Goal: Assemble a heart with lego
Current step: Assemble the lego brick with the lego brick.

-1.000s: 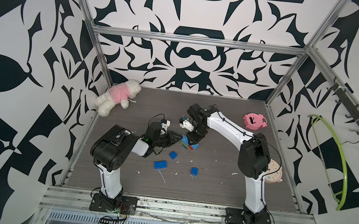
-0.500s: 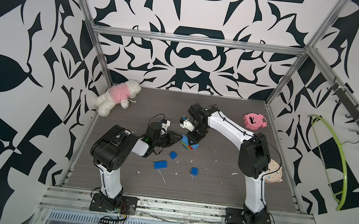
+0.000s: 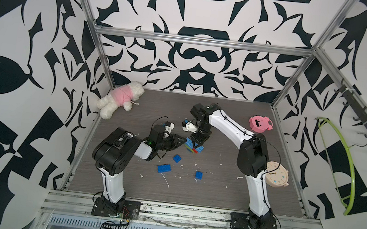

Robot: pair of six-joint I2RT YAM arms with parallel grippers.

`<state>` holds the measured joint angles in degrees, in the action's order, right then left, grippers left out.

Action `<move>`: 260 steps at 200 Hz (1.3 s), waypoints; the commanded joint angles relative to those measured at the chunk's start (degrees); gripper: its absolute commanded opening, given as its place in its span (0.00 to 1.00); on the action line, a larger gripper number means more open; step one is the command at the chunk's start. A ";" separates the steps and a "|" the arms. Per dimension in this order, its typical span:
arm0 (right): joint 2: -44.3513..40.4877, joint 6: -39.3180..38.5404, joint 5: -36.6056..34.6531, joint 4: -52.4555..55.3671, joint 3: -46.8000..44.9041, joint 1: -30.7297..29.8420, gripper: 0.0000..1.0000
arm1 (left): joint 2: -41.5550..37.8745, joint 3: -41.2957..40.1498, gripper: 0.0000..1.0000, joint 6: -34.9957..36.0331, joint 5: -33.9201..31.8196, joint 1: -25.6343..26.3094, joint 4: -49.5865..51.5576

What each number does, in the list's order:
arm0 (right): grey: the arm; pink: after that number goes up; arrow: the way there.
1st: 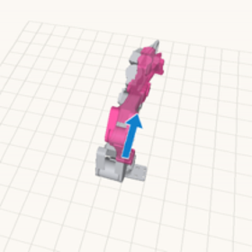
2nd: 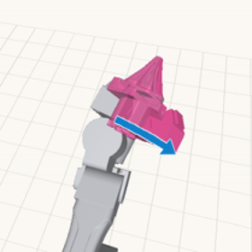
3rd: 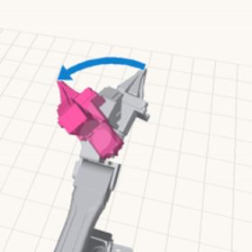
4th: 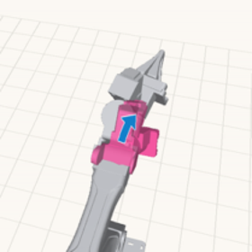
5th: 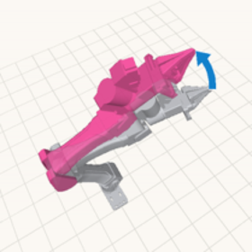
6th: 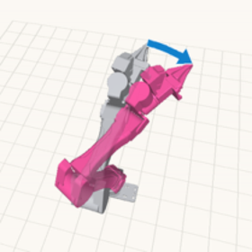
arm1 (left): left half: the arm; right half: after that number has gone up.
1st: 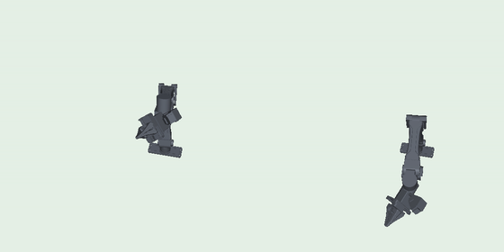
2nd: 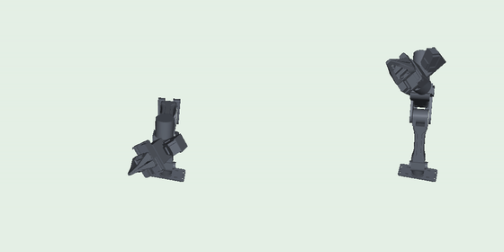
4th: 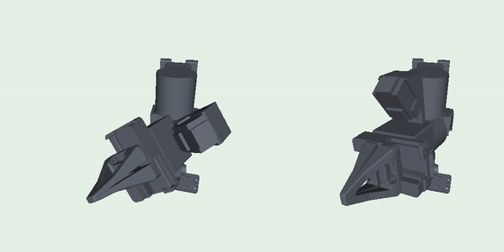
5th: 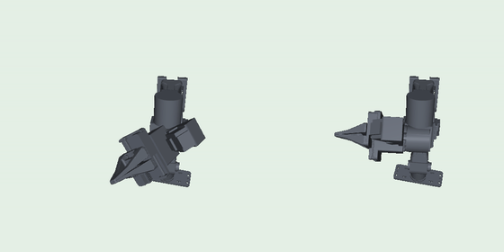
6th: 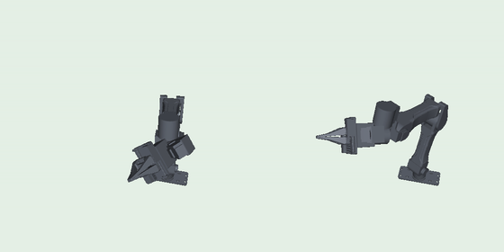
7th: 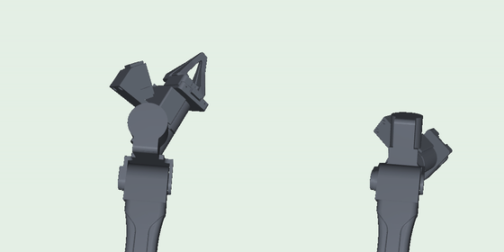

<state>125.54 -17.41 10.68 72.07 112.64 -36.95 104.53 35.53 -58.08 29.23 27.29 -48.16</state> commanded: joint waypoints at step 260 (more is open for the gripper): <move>12.22 3.80 -3.90 5.80 7.87 -3.37 0.23 | -0.33 -2.48 0.34 -0.80 -0.54 0.14 -2.03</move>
<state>132.31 -14.46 5.76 80.34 122.93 -40.10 104.51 34.39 -58.78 28.45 27.27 -49.87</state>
